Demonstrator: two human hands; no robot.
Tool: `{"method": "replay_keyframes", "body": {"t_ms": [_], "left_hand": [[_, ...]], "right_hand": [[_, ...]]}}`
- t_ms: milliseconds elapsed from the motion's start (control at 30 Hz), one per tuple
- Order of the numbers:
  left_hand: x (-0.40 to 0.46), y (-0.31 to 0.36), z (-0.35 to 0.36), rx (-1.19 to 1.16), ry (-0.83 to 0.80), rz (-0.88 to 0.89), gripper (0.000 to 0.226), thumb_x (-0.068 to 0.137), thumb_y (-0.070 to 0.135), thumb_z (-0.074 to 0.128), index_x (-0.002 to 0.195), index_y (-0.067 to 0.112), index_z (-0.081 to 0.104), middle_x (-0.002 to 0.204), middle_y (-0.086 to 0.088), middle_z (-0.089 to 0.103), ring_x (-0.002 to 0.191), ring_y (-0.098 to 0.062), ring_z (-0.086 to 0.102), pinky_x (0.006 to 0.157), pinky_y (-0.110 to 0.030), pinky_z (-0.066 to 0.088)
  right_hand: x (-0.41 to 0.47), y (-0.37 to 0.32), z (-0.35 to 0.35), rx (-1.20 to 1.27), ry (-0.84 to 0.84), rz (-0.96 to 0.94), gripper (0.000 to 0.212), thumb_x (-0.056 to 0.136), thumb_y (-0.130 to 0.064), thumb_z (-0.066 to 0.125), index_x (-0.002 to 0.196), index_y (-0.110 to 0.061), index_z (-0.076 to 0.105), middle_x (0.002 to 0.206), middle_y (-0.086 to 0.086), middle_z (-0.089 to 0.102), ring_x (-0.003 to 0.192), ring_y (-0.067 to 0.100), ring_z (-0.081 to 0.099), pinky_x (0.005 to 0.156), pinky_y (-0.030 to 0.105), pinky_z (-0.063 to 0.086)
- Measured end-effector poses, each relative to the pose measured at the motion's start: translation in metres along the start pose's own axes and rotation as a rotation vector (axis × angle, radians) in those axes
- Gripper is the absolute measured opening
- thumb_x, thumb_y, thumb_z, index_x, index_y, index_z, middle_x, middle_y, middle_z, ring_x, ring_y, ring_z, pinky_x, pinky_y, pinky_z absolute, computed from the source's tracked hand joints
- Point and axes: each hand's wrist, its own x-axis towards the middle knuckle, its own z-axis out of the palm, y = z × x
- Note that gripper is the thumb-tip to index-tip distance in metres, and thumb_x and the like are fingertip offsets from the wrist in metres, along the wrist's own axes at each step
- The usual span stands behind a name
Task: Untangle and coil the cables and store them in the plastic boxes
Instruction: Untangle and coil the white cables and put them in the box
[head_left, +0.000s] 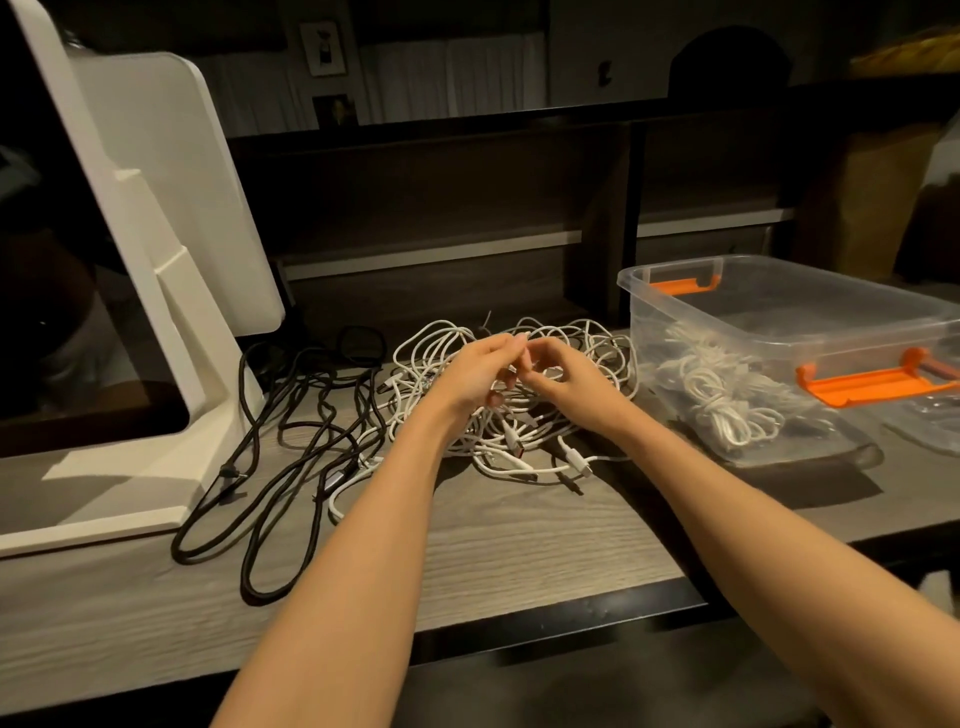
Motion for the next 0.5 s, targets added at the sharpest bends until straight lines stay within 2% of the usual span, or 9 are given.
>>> {"method": "replay_keyframes", "body": {"t_ms": [100,200,300,400,500], "left_hand": [[-0.001,0.001,-0.004,-0.017,-0.023,0.027,0.035,0.106,0.031,0.034,0.085,0.02,0.061,0.072,0.004,0.056,0.069,-0.006,0.049,0.06,-0.022,0.035],[0.0,0.001,-0.004,-0.015,-0.061,0.058,0.035,0.106,0.028,0.031,0.088,0.018,0.06,0.064,0.003,0.052,0.065,-0.007,0.047,0.059,-0.022,0.034],[0.0,0.002,-0.002,-0.079,-0.111,0.05,0.035,0.107,0.024,0.029,0.082,0.014,0.053,0.059,0.004,0.042,0.053,-0.007,0.039,0.053,-0.02,0.032],[-0.001,0.004,-0.008,-0.132,-0.152,-0.022,0.037,0.107,0.024,0.029,0.073,0.015,0.042,0.057,0.005,0.036,0.046,-0.008,0.033,0.046,-0.019,0.03],[-0.002,0.008,-0.005,0.024,-0.123,-0.081,0.039,0.107,0.027,0.026,0.072,0.015,0.039,0.06,-0.001,0.046,0.054,-0.015,0.053,0.05,-0.021,0.045]], "right_hand": [[0.001,-0.006,-0.001,0.173,-0.151,0.069,0.033,0.096,-0.009,0.052,0.129,-0.012,0.049,0.112,-0.006,0.057,0.106,0.008,0.055,0.093,0.026,0.047],[0.004,-0.007,-0.002,0.24,-0.199,0.131,0.041,0.096,-0.009,0.051,0.136,-0.014,0.044,0.122,-0.004,0.053,0.113,0.009,0.051,0.099,0.027,0.042],[0.01,-0.004,0.007,0.183,-0.058,0.152,0.027,0.093,-0.011,0.057,0.121,-0.009,0.056,0.107,-0.002,0.061,0.101,0.009,0.057,0.092,0.026,0.043],[0.013,0.002,0.011,0.286,0.146,0.167,0.006,0.092,-0.006,0.059,0.096,-0.007,0.063,0.086,-0.001,0.064,0.082,0.008,0.06,0.079,0.024,0.045],[0.01,0.004,0.002,0.365,0.247,0.153,0.009,0.096,-0.009,0.052,0.1,-0.004,0.058,0.084,-0.004,0.067,0.085,0.008,0.063,0.079,0.019,0.048]]}}
